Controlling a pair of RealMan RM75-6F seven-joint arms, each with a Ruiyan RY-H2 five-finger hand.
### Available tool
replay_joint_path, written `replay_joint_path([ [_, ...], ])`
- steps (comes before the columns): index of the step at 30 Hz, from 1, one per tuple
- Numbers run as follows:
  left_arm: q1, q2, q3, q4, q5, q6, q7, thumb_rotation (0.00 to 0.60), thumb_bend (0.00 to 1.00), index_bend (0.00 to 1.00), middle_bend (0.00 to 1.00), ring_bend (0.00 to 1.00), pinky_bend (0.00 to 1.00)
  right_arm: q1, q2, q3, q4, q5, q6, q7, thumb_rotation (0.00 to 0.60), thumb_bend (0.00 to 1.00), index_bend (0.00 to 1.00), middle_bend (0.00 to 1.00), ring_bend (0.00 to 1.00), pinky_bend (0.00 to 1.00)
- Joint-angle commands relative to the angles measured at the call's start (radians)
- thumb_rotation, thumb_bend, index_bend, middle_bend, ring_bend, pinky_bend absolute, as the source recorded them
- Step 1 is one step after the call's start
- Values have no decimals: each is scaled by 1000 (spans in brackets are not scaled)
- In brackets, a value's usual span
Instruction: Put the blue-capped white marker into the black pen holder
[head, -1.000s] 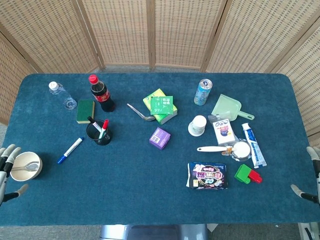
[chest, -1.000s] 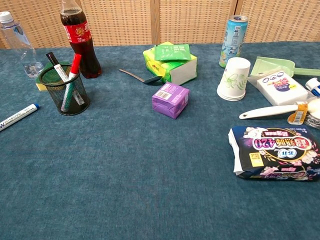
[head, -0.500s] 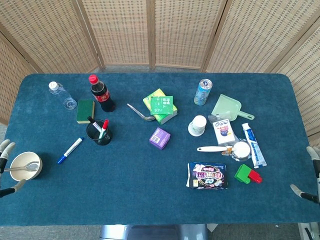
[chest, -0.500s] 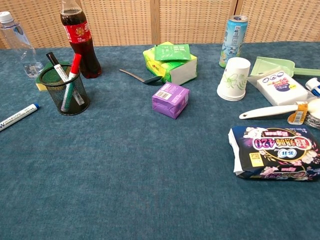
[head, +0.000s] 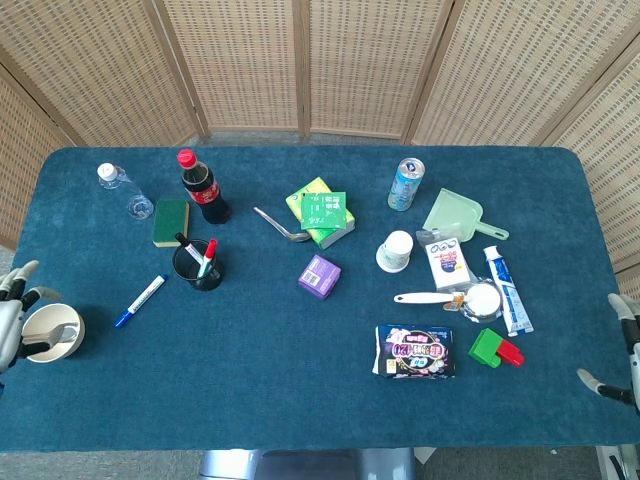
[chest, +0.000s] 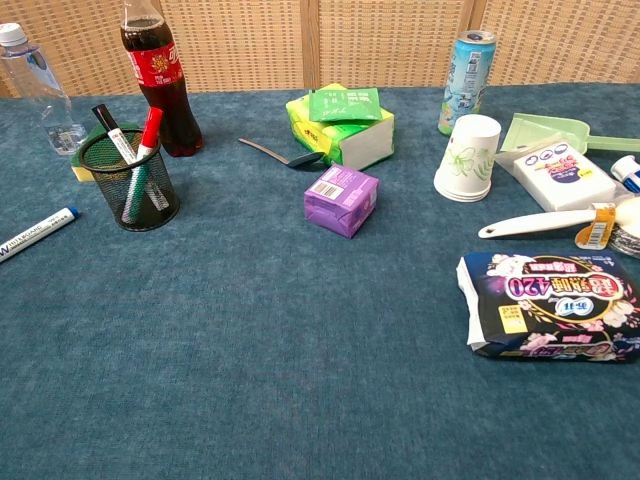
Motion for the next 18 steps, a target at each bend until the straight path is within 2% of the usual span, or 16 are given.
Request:
replay_joint_path([
  [1,-52,-28,-35,22,-89,-66,35,600,362,372,0,0,0,3,-2,-1,2,2,-6,0,600,0,63,0,0,0],
  [9,-143,-93,-76,98,-237,-166,105,600,362,370,0,0,0,17,-9,-3,5,13,-34,-8,600,0,63,0,0,0],
  [18,-226,-188,-93,171,-355,-224,176,600,362,375,0,0,0,20,-7,-5,7,14,-42,6,600,0,65,0,0,0],
])
